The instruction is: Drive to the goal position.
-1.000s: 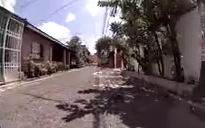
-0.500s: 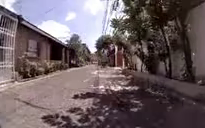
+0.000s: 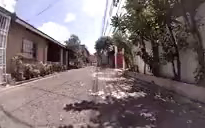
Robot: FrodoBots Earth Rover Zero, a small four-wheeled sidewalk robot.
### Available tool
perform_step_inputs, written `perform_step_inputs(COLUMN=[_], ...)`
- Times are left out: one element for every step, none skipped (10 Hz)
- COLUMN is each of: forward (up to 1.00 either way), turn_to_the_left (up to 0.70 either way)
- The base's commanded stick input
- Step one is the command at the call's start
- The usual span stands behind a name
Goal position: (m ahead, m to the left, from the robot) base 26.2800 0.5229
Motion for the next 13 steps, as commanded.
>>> perform_step_inputs(forward=[0.70, 0.70, 0.70, 0.70, 0.70, 0.70, 0.70, 0.70, 0.70, 0.70, 0.70, 0.70, 0.70], turn_to_the_left=[0.08, 0.02, 0.02, 0.02, 0.02, 0.02, 0.02, 0.02, 0.02, 0.02, 0.02, 0.02, 0.02])
